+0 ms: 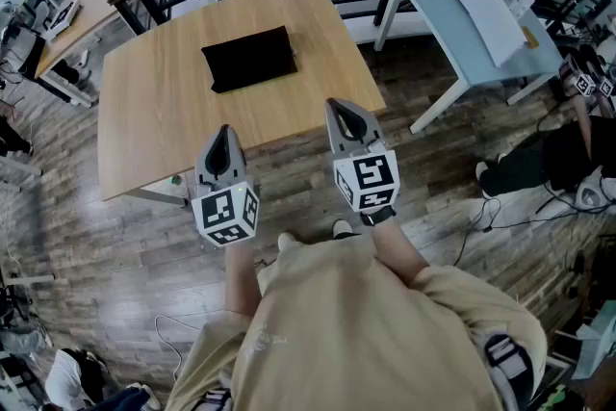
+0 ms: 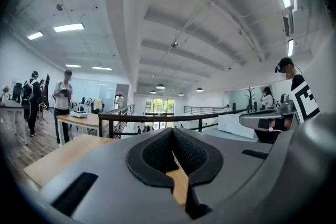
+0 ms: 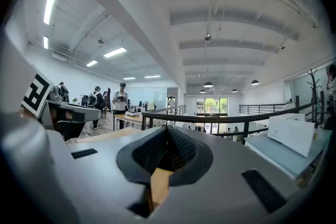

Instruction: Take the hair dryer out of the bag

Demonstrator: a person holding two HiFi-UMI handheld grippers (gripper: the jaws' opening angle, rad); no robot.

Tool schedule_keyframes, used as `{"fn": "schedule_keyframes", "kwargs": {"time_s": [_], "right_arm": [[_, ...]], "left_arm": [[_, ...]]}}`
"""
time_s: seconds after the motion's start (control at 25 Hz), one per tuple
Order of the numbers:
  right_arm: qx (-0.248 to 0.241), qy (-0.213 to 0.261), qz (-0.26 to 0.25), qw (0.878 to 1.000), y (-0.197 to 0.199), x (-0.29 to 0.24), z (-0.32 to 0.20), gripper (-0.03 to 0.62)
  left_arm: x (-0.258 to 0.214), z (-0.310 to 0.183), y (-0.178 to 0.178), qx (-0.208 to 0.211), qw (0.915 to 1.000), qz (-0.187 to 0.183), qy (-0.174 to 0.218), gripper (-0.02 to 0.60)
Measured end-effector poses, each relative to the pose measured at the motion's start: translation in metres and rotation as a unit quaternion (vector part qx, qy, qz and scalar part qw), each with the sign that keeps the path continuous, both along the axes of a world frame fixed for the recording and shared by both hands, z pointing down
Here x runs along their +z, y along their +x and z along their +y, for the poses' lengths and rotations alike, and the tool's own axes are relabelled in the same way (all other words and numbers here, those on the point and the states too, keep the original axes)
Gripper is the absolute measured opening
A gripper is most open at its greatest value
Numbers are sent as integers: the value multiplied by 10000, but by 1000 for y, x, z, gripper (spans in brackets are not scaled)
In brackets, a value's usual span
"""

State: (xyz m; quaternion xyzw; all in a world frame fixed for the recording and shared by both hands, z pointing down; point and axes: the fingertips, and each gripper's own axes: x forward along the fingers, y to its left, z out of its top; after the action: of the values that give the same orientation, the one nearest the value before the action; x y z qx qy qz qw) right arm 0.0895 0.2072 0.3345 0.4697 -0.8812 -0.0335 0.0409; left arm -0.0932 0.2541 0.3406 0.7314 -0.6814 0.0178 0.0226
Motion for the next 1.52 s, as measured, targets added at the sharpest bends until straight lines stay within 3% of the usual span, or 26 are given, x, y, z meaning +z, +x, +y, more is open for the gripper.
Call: {"fn": "schedule_keyframes", "kwargs": {"time_s": [0.64, 0.84, 1.2, 1.52], "right_arm": [[-458, -102, -310, 9984, 67, 8, -34, 15], [-687, -325, -353, 9965, 73, 23, -37, 15], [-894, -397, -225, 9950, 56, 31, -66, 15], [-706, -320, -231, 9967, 20, 23, -127, 15]], "left_arm": [[1, -24, 100, -163, 9996, 121, 187, 12], [17, -25, 121, -210, 9997, 151, -5, 12], [22, -72, 120, -87, 9998, 189, -34, 12], [12, -137, 81, 117, 9997, 187, 98, 12]]}}
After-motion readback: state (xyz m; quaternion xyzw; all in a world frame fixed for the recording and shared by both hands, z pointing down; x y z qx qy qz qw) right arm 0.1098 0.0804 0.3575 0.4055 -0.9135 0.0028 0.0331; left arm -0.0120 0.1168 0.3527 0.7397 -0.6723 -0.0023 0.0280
